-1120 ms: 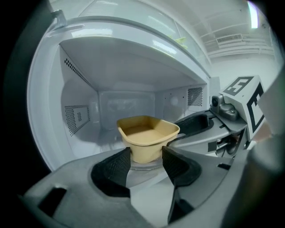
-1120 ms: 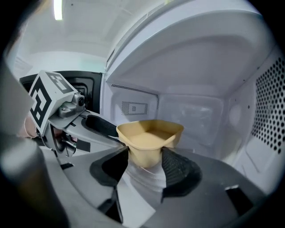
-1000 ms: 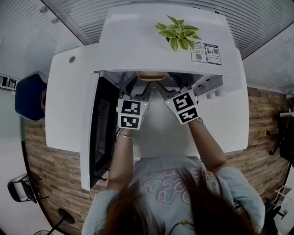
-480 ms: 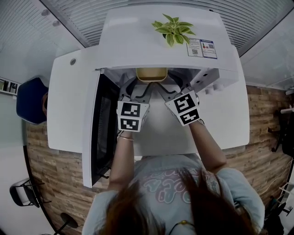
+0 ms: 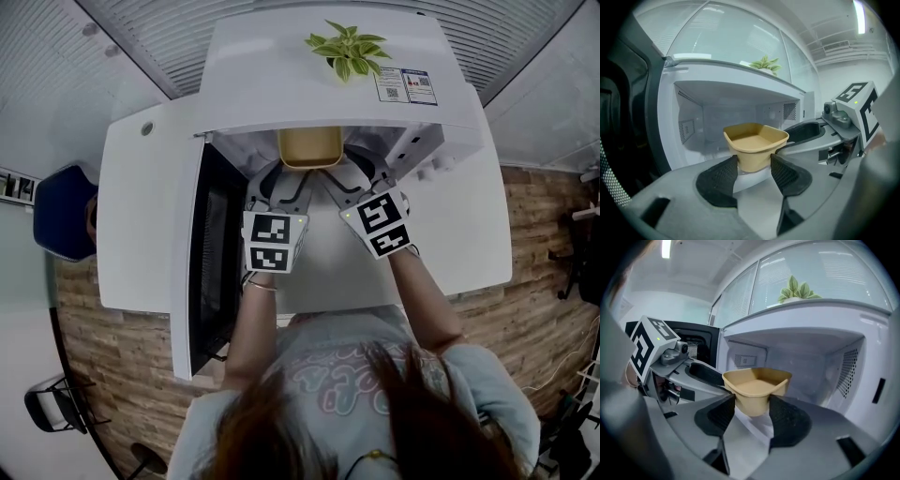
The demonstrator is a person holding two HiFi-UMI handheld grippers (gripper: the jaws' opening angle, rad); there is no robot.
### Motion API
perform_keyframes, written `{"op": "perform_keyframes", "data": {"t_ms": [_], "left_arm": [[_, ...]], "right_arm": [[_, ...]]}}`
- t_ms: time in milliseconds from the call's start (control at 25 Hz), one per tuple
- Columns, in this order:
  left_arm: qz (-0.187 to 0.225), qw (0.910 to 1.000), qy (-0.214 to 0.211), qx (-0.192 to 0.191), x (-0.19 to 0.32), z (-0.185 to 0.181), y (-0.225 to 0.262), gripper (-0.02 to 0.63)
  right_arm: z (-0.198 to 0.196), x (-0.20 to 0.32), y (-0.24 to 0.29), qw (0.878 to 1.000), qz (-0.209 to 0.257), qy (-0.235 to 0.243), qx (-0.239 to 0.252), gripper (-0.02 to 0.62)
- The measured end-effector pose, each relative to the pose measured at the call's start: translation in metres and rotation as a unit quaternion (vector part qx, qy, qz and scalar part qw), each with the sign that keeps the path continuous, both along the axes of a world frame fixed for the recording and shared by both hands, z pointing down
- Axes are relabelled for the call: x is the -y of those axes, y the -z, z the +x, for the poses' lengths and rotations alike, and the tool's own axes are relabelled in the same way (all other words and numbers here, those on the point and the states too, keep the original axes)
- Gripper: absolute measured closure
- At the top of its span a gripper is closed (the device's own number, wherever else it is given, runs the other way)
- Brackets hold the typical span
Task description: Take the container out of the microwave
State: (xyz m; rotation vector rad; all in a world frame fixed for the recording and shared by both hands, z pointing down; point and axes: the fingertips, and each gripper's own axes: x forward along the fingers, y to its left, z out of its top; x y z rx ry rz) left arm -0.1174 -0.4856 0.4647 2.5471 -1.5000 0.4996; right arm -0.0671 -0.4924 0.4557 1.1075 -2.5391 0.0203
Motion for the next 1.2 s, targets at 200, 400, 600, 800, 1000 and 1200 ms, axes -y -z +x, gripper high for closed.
{"op": "perform_keyframes", "data": {"t_ms": [200, 400, 600, 800, 1000, 1200], "left_arm": [[0.007, 0.9999, -0.007, 0.003, -0.012, 0.003, 0.005, 0.387], [0.012, 0.9998, -0.016, -0.001, -0.019, 0.006, 0.006, 0.387], [0.019, 0.9996, -0.02, 0.001, -0.028, 0.011, 0.012, 0.387], [0.02, 0.9995, -0.023, -0.002, -0.036, 0.018, 0.016, 0.387], [0.016, 0.9996, -0.021, -0.004, -0.049, 0.027, 0.018, 0.387], [0.016, 0.9998, -0.014, 0.0, -0.068, 0.038, 0.018, 0.388]], "right_arm": [[0.002, -0.012, 0.003, 1.0, 0.002, -0.007, 0.008, 0.364], [0.006, -0.02, 0.005, 1.0, 0.002, -0.011, 0.014, 0.365], [0.011, -0.029, 0.01, 1.0, 0.002, -0.014, 0.021, 0.365], [0.019, -0.038, 0.012, 1.0, 0.003, -0.014, 0.017, 0.366], [0.029, -0.053, 0.013, 1.0, -0.001, -0.013, 0.017, 0.367], [0.039, -0.07, 0.016, 0.999, 0.002, -0.01, 0.032, 0.367]]}}
